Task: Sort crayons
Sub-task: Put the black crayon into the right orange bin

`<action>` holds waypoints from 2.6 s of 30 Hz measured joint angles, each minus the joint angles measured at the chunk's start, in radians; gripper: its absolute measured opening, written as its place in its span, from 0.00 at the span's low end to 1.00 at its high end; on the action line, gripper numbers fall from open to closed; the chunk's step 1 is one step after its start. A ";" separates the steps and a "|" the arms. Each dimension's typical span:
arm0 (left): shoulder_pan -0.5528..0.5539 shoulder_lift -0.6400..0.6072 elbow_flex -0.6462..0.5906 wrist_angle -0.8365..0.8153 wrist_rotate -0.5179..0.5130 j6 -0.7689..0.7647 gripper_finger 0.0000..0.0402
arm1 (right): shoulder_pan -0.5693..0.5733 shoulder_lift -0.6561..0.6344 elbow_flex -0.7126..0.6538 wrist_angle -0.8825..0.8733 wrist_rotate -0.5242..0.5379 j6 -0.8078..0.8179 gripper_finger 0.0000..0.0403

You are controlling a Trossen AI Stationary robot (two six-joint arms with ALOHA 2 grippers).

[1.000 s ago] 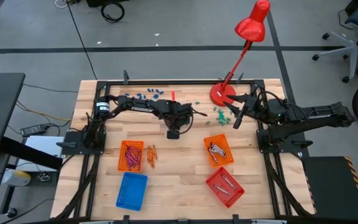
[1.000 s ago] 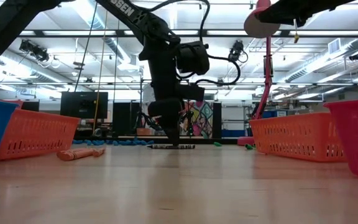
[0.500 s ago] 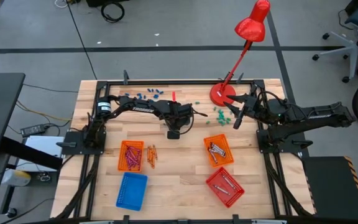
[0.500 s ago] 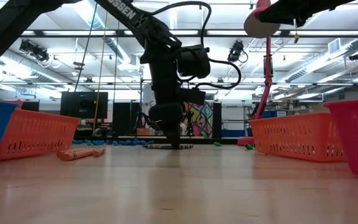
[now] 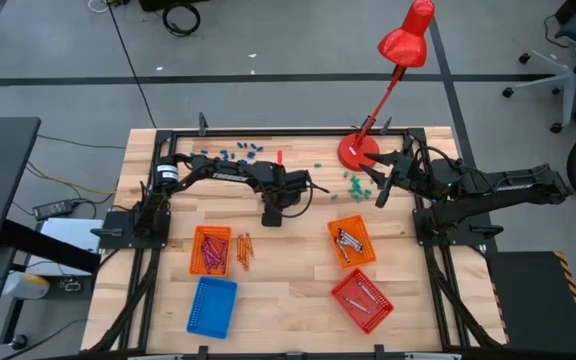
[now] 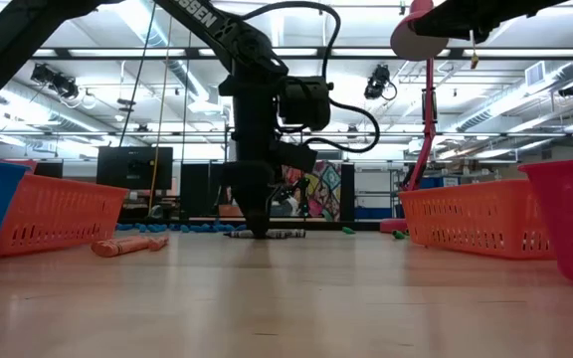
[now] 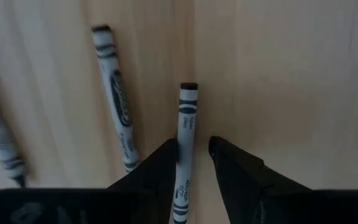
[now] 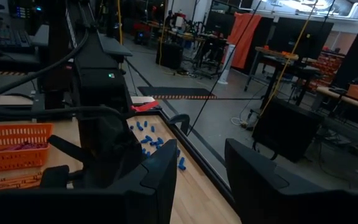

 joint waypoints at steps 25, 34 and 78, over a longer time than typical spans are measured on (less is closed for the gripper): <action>-0.052 0.001 -0.007 0.073 -0.047 0.061 0.08 | 0.000 0.000 0.000 0.006 0.001 -0.007 0.35; -0.124 0.004 -0.006 0.202 -0.205 0.105 0.09 | 0.000 0.000 0.000 0.006 0.002 -0.007 0.35; -0.341 0.132 -0.003 1.108 -0.203 0.880 0.24 | -0.002 0.000 0.000 0.006 0.011 -0.007 0.35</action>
